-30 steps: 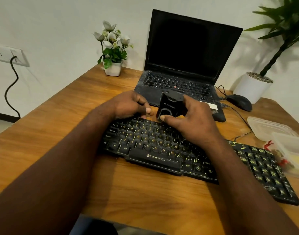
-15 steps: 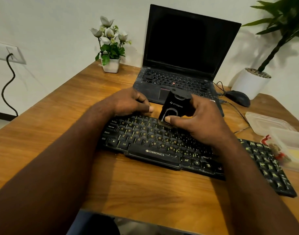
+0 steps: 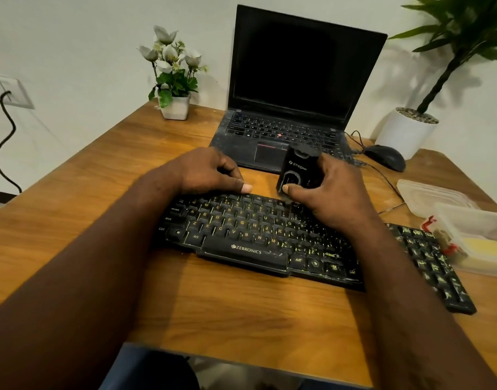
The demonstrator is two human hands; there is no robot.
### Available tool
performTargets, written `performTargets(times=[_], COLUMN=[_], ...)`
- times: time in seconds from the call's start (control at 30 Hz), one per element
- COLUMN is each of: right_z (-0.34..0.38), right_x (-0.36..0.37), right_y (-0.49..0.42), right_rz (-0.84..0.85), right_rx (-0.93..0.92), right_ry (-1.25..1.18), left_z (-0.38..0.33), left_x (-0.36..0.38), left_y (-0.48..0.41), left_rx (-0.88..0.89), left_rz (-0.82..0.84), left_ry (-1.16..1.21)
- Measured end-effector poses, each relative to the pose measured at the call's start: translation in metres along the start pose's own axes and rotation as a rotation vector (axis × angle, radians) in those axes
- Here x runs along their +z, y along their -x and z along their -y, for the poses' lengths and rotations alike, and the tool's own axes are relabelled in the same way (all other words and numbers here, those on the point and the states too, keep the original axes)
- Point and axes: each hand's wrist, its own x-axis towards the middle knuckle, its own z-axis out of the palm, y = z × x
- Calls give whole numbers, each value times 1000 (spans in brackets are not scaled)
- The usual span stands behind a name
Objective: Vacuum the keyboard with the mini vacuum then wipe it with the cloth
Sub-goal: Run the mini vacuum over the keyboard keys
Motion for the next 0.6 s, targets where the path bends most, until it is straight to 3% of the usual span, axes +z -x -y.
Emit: performTargets(times=[0.07, 0.2, 0.37, 0.43, 0.53, 0.6], right_z=[-2, -3, -10, -10, -6, -3], right_x=[-3, -8, -6, -9, -14, -14], right_y=[1, 4, -2, 0, 3, 3], right_rz=[-27, 74, -9, -39, 52, 126], right_rx=[-13, -13, -1, 18, 42, 48], right_ry=[31, -165, 20, -40, -180, -135], left_z=[-2, -5, -13, -15, -15, -15], left_x=[1, 2, 9, 11, 11, 11], left_y=[0, -1, -3, -3, -3, -3], left_rx=[9, 43, 113, 115, 116, 121], left_rz=[-15, -45, -38, -24, -9, -11], left_ry=[-52, -150, -249, -261, -244, -238])
